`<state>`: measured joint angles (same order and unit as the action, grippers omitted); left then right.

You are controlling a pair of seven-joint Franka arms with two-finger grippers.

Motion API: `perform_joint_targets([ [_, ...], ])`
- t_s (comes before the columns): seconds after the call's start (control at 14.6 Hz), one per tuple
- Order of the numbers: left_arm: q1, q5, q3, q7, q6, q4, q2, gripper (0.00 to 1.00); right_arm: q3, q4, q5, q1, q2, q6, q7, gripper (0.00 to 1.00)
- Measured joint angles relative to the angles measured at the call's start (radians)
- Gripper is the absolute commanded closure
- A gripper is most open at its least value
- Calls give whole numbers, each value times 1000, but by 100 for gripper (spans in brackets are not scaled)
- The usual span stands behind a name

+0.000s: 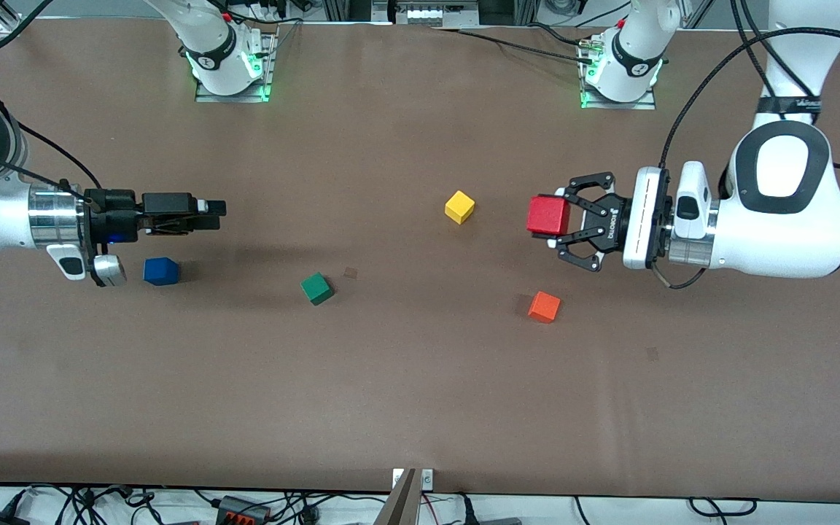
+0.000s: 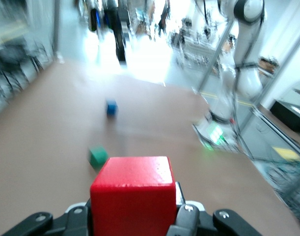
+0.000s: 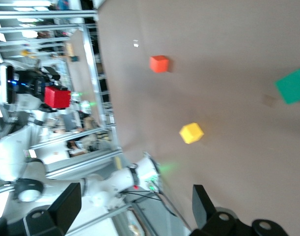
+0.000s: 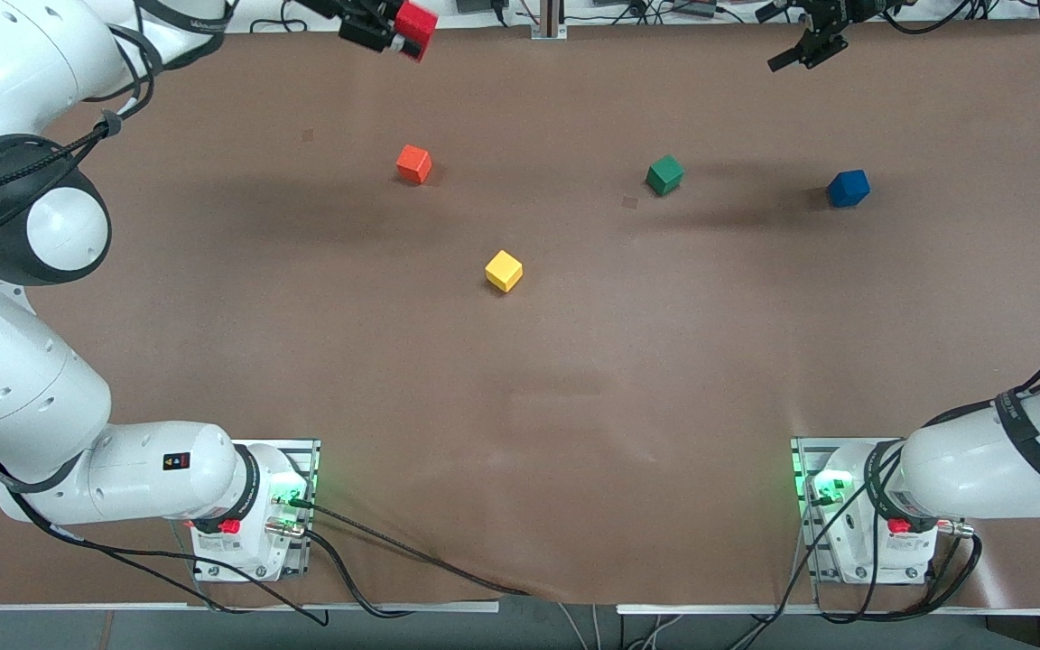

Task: Pass red block to right arm, stack on blue
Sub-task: 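Lift the red cube with the left gripper while the right gripper advances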

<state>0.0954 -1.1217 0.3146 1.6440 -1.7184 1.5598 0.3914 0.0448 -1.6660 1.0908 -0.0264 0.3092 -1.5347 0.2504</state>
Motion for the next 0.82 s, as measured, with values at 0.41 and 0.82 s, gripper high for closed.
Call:
perform_joint_targets([
  [0.41,-21,-337,239,177,-434,79,-1,94,-10,-1,222,-8,80,39,25,0],
  [0.82,-181,-713,274,491,-675,113,57,94,-13,5,357,-38,130,98,79,0],
])
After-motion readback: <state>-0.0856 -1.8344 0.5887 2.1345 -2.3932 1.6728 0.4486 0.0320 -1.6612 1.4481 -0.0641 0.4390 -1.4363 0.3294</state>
